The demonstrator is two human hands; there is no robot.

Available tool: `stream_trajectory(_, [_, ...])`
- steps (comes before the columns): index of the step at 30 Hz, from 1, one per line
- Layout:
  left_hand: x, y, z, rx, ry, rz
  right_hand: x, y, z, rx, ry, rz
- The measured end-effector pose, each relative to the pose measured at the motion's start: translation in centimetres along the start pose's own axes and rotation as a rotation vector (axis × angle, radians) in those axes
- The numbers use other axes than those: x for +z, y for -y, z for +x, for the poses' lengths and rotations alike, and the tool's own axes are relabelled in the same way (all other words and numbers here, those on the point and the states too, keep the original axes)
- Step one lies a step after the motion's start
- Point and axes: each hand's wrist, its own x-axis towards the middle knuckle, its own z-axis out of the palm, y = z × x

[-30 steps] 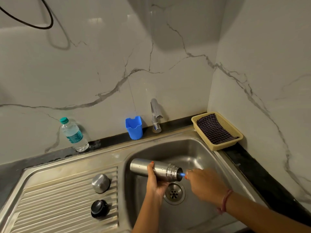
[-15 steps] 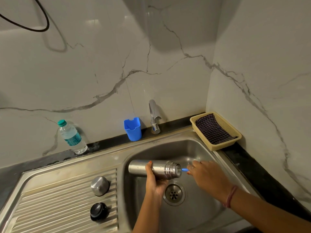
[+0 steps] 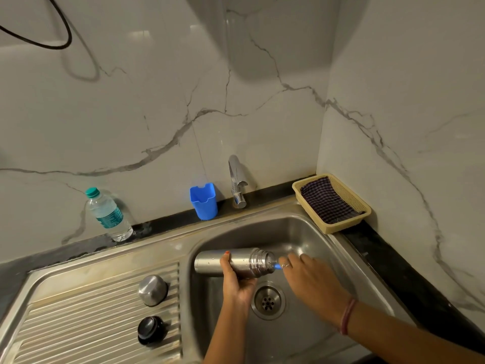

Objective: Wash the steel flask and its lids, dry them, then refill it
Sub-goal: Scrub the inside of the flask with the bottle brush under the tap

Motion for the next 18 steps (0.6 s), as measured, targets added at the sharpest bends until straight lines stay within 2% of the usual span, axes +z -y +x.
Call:
stream_trajectory(3, [-0.3, 0.0, -0.1, 0.006, -0.004, 0.042, 1.0, 0.4, -0.6, -0.01, -0.051, 0.076])
stream_trajectory(8, [-0.5, 0.1, -0.6, -0.004, 0.0, 0.078, -0.1, -0.2, 0.3, 0.05, 0.195, 0.355])
stream_trajectory(11, [-0.4, -0.1, -1.1, -0.007, 0.007, 0.106, -0.9, -1.3, 1.4, 0.233, 0.452, 0.653])
stream_trajectory(13, [-0.2, -0.3, -1.2, -0.008, 0.006, 0.119, -1.3, -2.0, 1.3, 0.341, 0.505, 0.834])
stream_trajectory(15, [0.1, -0.4, -1.3, -0.02, 0.011, 0.119, -1.5, -2.2, 1.1, 0.278, 0.46, 0.677])
stream_trajectory(18, [0.5, -0.5, -1.5, -0.029, 0.011, 0.086, -0.4, -1.4, 0.0, 0.081, 0.126, 0.144])
